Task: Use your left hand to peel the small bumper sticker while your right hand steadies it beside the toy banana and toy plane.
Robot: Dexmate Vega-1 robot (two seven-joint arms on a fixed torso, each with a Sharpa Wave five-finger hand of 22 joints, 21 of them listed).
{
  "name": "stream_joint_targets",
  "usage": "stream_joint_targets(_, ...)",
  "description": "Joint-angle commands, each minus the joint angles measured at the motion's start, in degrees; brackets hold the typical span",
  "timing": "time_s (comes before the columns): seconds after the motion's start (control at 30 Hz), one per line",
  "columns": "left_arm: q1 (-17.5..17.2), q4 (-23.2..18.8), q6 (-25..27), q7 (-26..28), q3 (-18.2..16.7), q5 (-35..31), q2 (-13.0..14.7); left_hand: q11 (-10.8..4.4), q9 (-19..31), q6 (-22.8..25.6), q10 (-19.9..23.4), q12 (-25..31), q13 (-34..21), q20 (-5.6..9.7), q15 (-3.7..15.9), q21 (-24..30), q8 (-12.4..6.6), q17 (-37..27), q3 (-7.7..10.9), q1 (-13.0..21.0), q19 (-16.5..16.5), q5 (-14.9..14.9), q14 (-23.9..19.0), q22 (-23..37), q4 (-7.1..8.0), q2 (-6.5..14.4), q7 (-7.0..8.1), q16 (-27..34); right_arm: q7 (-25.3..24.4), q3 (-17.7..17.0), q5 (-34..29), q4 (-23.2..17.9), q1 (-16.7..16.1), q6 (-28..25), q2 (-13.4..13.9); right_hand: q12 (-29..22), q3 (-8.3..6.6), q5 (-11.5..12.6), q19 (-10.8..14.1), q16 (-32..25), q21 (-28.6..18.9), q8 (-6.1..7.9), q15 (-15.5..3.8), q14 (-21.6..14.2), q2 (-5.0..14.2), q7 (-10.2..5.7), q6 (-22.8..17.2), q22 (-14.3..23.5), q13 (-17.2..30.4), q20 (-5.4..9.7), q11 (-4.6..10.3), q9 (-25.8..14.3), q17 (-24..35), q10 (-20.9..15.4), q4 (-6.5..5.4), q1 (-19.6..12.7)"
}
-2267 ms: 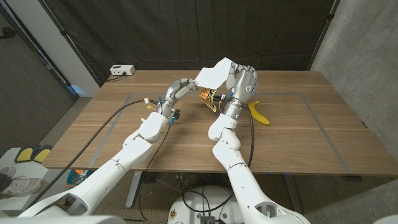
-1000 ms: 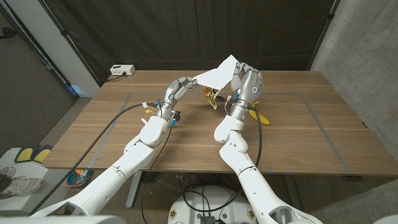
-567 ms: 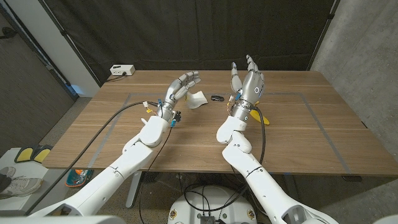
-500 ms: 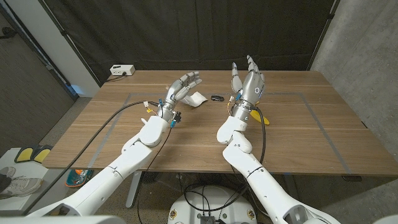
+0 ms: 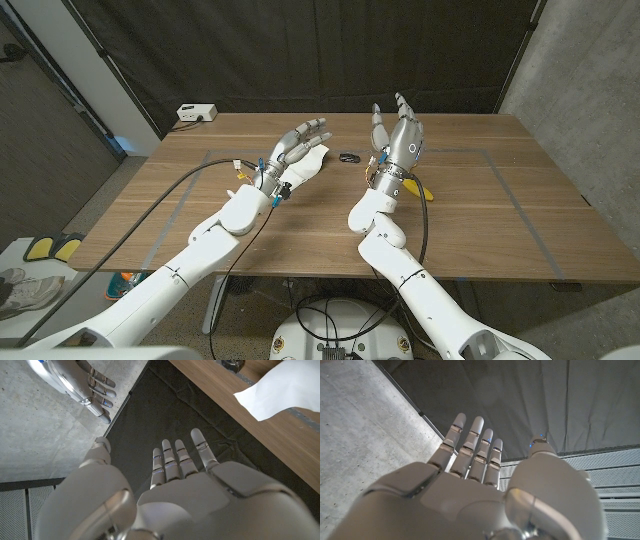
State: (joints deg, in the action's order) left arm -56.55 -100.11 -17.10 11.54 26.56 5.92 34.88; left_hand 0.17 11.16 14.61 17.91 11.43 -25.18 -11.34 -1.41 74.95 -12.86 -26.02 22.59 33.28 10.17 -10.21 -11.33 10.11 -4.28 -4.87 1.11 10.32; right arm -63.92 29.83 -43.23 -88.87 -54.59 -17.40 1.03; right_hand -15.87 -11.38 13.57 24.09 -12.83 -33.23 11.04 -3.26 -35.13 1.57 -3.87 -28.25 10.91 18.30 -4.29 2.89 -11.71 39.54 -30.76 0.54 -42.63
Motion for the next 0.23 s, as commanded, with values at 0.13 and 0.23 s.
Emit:
stream_joint_targets(0.13,-2.5,-2.3,4.7,3.3,-0.3,-0.3,-0.4,-0.39,-0.1,0.9,0.7,0.6,0.3,-0.71,0.57,-0.5,0.36,0.6,0.4,0.3,6.2,-0.4,-0.1,0.1,0.0,1.0,-0.09,0.3,-0.1,3.1,4.4,2.1,2.5,1.3,3.3,0.4,0.22,0.2,-0.4,-0.1,0.4,0.31,-2.62,0.5,0.07,-0.13,-0.5,0.0,0.1,-0.04,-0.04,0.1,0.0,0.0,0.09,0.2)
stream_joint_targets(0.23,-3.3,-3.3,6.3,4.5,-0.5,-0.6,-0.3,-0.25,-0.1,0.9,0.7,0.5,0.4,-0.72,0.48,-0.6,0.41,0.8,0.44,0.4,6.3,-0.4,0.0,0.1,-0.01,1.1,-0.21,0.3,-0.1,3.3,6.0,4.0,3.7,2.8,3.4,0.4,0.22,0.2,-0.4,-0.1,0.4,0.34,-2.65,0.5,0.08,-0.14,-0.5,0.0,0.0,-0.05,0.02,0.1,-0.1,-0.1,0.18,0.2)
